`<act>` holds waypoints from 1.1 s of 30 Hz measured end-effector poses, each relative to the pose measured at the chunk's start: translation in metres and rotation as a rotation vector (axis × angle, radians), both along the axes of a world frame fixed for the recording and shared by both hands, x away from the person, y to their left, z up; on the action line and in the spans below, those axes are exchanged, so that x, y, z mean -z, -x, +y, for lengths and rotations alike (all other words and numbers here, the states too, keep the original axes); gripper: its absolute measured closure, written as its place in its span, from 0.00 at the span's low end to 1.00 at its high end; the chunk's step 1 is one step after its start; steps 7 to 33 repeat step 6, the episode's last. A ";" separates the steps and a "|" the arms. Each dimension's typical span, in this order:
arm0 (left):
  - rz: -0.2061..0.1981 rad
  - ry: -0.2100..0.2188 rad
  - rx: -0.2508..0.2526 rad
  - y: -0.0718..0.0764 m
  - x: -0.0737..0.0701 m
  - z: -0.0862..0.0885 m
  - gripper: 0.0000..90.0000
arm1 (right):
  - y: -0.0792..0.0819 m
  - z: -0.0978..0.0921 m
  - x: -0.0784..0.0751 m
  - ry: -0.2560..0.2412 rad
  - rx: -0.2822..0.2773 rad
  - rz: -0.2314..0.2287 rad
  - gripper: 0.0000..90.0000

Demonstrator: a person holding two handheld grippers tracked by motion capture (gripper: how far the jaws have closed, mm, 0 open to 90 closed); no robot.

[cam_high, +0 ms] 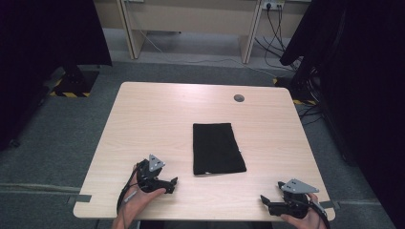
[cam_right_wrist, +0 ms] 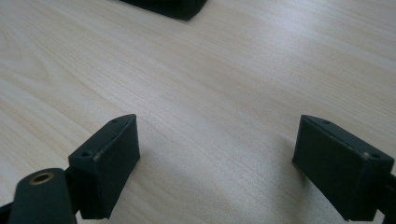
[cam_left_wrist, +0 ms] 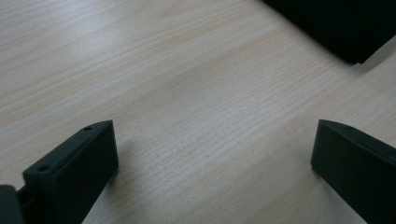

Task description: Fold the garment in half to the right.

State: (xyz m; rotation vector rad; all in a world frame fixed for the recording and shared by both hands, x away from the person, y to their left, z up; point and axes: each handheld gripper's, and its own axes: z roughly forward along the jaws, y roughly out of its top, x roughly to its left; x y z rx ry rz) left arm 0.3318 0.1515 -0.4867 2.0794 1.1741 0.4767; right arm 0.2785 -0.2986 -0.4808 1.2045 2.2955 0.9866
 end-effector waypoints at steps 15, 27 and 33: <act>0.000 0.001 -0.001 0.000 0.000 0.000 0.00 | 0.000 0.000 0.000 -0.001 -0.001 -0.001 0.16; 0.000 0.001 -0.001 0.000 0.000 0.000 0.00 | 0.000 0.000 0.000 -0.001 -0.001 -0.001 0.16; 0.000 0.001 -0.001 0.000 0.000 0.000 0.00 | 0.000 0.000 0.000 -0.001 -0.001 -0.001 0.16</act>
